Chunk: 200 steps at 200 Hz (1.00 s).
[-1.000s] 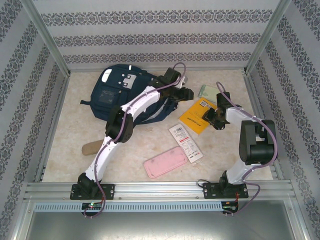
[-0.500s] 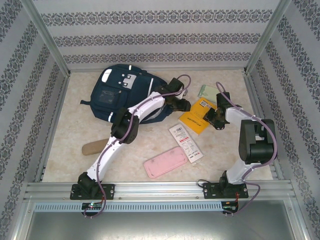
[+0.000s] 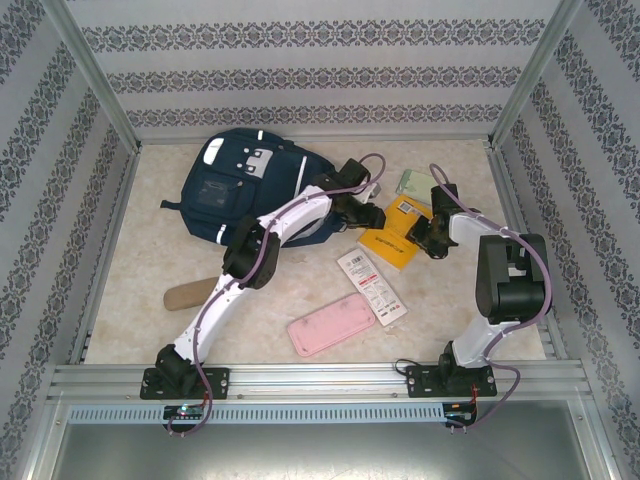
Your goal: Pack the student bag
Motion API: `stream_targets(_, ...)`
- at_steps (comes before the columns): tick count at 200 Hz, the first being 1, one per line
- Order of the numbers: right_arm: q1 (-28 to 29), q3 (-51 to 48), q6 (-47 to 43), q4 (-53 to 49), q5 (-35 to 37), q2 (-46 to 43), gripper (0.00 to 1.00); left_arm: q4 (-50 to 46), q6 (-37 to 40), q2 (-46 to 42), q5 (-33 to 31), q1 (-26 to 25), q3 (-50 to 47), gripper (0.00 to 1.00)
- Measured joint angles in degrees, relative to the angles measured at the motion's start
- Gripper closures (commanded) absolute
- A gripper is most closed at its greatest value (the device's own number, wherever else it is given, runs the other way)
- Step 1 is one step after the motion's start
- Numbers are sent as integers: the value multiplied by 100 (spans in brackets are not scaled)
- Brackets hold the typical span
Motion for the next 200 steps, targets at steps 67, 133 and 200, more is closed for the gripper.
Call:
stream_targets(67, -28, -107, -2, -11, 382, -173, 59, 2310, -2116, -796, 1403, 186, -1882, 56)
stream_targets(133, 22, -125, -2, 120, -66, -341, 59, 2430, -2208, -870, 1792, 44, -1829, 61)
stream_targets(200, -79, -223, -2, 79, -365, -708, 44, 1606, -1574, -892, 1576, 44, -1624, 100)
